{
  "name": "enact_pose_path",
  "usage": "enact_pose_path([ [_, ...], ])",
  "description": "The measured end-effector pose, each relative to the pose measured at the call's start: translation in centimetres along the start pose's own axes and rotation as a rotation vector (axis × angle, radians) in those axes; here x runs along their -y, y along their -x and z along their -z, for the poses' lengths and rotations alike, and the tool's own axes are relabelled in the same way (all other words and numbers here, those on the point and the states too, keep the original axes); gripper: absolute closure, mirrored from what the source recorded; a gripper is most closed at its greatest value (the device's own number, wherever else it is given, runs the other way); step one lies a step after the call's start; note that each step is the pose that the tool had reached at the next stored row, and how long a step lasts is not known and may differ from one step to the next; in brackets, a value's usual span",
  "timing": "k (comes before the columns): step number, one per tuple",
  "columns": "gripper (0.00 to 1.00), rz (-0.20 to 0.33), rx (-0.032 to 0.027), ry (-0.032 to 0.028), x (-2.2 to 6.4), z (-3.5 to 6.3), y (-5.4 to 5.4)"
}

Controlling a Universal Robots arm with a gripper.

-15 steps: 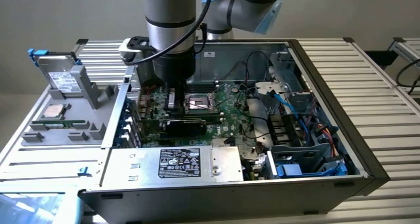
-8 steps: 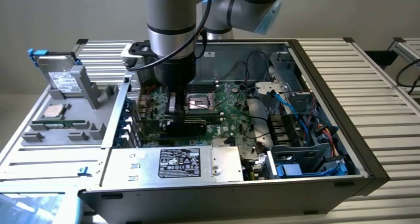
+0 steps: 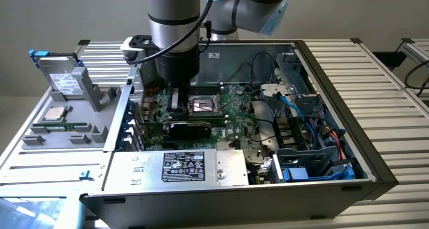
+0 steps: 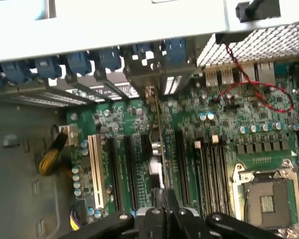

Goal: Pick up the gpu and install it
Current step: 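Press down on the gpu until it lock into place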

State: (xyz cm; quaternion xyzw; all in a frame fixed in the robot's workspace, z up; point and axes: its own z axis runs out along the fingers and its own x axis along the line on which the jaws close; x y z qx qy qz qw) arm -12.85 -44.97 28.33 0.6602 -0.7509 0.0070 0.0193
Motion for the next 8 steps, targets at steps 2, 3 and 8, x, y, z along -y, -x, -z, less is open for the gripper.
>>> enact_pose_path([
  [2, 0.88, 0.0, -0.0004, 0.0008, -0.16, 0.57, 0.0],
  [3, 0.88, 0.0, -0.0006, 0.0011, -0.26, 0.84, -0.1],
  [8, 0.88, 0.004, -0.0011, 0.0022, -0.49, 1.82, -0.1],
])
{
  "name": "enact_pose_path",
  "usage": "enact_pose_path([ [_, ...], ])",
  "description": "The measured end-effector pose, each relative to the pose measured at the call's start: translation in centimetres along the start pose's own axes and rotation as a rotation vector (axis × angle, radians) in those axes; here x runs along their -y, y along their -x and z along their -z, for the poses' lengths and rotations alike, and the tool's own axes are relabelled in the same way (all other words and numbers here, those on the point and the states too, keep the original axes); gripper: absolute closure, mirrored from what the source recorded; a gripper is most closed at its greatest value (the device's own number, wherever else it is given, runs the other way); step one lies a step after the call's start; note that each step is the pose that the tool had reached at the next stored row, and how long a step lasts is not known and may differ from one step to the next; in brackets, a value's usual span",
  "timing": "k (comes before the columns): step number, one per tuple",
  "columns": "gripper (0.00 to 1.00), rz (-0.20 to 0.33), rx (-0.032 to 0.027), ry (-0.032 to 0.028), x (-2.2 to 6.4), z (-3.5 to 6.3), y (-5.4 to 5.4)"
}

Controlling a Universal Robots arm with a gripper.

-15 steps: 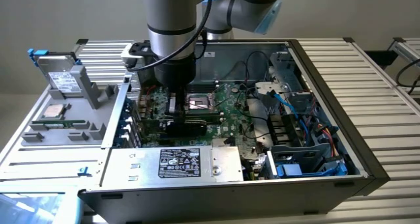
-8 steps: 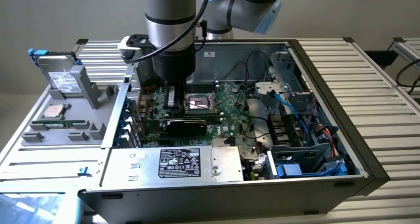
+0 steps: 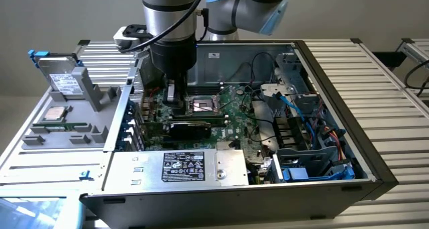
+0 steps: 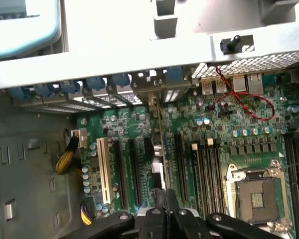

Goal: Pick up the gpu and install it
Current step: 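Press down on the gpu until it lock into place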

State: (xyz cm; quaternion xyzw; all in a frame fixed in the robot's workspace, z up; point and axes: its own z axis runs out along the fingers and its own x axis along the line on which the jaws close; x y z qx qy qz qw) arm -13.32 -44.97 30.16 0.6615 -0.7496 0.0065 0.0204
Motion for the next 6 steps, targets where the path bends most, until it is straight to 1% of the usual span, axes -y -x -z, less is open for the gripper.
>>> enact_pose_path([
  [6, 0.88, 0.0, -0.0003, 0.0002, -0.02, 0.01, 0.0],
])
